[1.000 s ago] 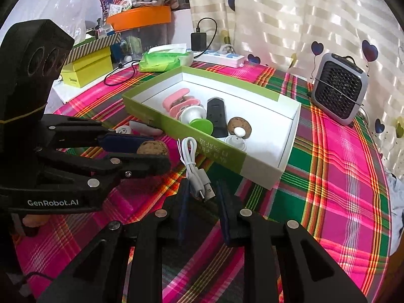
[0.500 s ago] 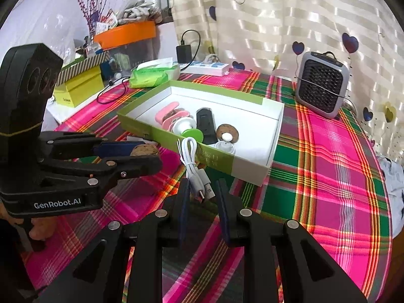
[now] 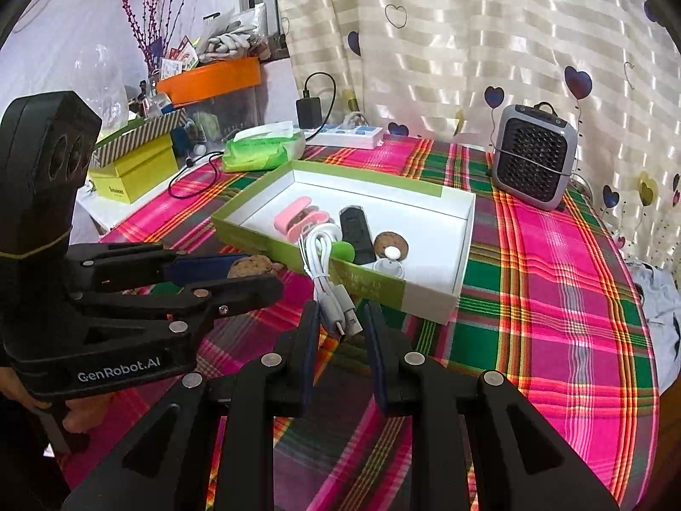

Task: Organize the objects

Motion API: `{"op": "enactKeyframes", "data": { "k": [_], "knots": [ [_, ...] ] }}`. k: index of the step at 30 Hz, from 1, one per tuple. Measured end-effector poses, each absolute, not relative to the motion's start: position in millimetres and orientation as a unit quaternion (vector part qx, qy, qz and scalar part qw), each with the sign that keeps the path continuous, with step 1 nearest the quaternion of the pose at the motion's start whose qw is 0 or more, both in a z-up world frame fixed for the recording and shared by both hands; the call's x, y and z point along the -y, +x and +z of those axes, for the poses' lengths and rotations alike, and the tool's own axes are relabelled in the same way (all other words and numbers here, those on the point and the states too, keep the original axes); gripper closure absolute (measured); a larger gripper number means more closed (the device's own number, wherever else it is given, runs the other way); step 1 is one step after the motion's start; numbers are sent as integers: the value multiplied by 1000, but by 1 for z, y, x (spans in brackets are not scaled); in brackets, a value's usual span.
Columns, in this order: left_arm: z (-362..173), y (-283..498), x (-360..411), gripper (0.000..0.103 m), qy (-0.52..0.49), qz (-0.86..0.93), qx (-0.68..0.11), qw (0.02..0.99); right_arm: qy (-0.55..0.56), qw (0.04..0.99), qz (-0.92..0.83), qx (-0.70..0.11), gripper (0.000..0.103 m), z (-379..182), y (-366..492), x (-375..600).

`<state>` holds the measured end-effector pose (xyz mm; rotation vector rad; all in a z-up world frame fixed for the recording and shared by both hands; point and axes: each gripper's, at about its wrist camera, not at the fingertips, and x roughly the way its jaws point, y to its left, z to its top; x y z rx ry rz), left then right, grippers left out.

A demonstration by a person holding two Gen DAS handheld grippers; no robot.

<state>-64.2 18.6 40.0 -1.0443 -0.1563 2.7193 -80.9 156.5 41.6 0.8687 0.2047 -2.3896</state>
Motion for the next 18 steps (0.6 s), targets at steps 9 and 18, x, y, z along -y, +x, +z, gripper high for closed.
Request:
{"op": "enactKeyframes", "data": {
  "k": [9,18],
  "knots": [
    [45,-58,-18,74,-347,932,48,95,318,286,-901,-72,81,48,-77,-152],
    [47,-56,-18,74,-344,934,44,90,317,286,-901,-76,81,50,-75,-146]
  ]
}}
